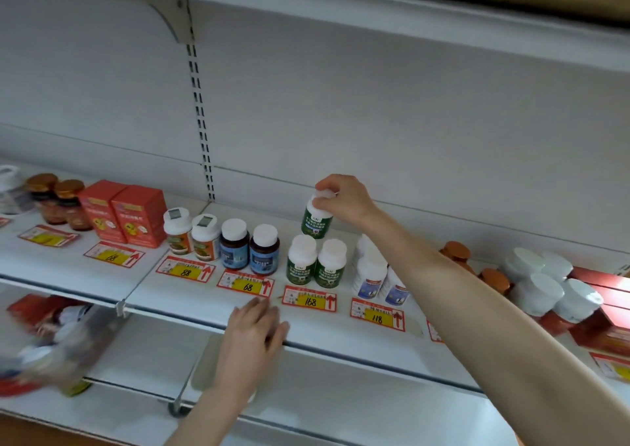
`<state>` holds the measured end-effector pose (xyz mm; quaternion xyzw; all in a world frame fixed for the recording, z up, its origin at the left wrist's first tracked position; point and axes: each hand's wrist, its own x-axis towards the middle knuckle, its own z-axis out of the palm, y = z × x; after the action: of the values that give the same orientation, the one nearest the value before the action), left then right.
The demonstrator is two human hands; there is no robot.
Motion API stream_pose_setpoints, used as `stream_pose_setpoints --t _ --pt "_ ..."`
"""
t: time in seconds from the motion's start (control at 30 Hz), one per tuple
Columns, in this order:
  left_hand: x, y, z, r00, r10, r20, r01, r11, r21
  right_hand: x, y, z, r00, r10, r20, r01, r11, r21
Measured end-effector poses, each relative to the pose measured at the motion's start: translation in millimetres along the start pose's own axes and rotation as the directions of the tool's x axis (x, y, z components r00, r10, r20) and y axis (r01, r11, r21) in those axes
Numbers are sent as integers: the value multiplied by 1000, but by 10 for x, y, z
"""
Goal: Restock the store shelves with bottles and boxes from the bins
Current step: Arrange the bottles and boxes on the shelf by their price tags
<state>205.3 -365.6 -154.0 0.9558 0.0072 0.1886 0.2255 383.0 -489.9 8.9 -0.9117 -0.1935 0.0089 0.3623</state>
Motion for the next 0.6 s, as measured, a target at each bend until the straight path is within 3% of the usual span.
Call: stream_pose_setpoints --t 0.27,0.6 --pt "-3 -11 2 1000 -7 -1 7 1000 -24 42 139 393 983 84 162 -73 994 -76" --pt "8 -21 19 999 34 -24 -33 998 46 0 74 435 978 94 185 -55 976 -209"
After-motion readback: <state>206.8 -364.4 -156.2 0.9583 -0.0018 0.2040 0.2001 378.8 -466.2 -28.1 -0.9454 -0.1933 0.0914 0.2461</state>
